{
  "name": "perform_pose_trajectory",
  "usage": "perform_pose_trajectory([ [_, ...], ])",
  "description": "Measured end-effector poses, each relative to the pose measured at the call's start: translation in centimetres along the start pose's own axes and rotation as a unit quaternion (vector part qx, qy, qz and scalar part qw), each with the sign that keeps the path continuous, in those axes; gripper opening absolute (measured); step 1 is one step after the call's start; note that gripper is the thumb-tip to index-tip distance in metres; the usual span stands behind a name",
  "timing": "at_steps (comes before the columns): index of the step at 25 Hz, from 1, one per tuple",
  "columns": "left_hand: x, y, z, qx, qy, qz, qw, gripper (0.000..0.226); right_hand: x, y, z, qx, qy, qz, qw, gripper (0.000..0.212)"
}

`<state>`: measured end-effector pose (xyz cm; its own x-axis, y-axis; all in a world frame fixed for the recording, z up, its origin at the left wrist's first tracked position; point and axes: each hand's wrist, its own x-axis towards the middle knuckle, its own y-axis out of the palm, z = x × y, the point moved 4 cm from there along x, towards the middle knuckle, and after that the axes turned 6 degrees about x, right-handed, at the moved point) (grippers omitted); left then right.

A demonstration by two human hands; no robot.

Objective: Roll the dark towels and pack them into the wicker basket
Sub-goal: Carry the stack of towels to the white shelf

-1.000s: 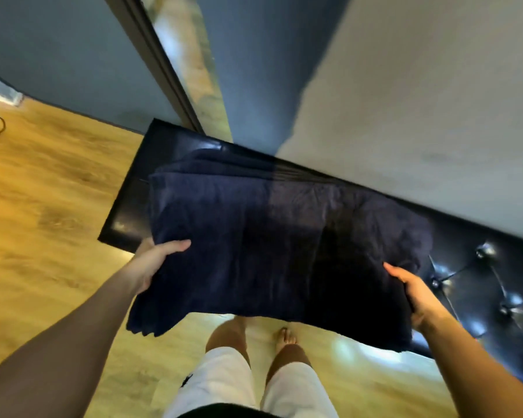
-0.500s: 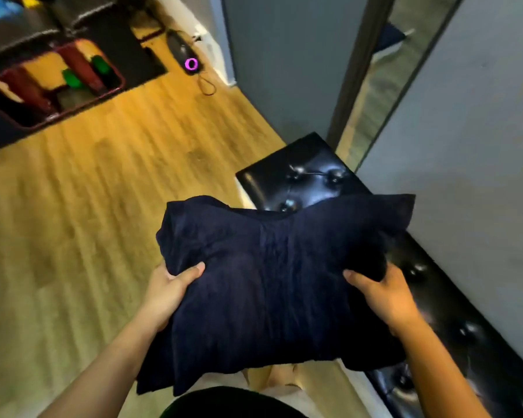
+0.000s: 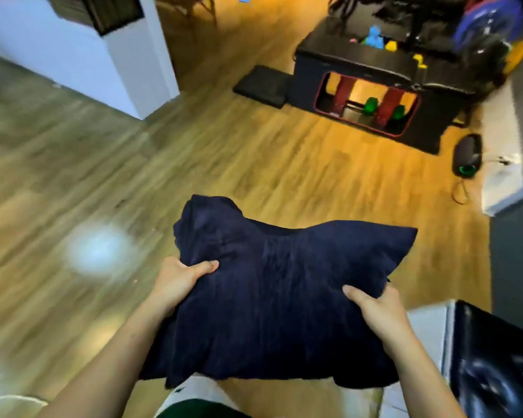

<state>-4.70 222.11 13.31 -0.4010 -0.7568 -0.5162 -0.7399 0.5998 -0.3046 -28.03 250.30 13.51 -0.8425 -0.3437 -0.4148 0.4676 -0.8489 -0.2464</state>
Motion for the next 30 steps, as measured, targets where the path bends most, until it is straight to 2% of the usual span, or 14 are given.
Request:
perform_pose_trajectory([
  [7, 9.2, -22.7, 2.7, -0.095, -0.069, -0.148, 0.982, 0.008, 6.3, 30.6, 11.6, -0.093, -0.063, 0.177, 0.978, 0.033],
  [14, 16.9, -36.9, 2.8, -0.202, -0.073, -0.292, 0.932, 0.023, 10.9, 56.3, 20.3, -0.162, -0.122, 0.344, 0.917, 0.029],
  [18, 24.3, -42.4, 0.9, -0.226, -0.072, -0.348, 0.907, 0.021, 15.2, 68.6, 24.3, -0.166, -0.139, 0.433, 0.875, 0.028],
  [23, 34.8, -49.1, -6.1, -0.257, -0.083, -0.397, 0.877, 0.023, 22.6, 83.1, 32.6, -0.199, -0.127, 0.487, 0.841, 0.041],
  [30, 50.5, -59.8, -12.3, -0.3, -0.086, -0.396, 0.864, 0.028, 30.0, 101.5, 43.1, -0.224, -0.158, 0.504, 0.819, 0.038],
])
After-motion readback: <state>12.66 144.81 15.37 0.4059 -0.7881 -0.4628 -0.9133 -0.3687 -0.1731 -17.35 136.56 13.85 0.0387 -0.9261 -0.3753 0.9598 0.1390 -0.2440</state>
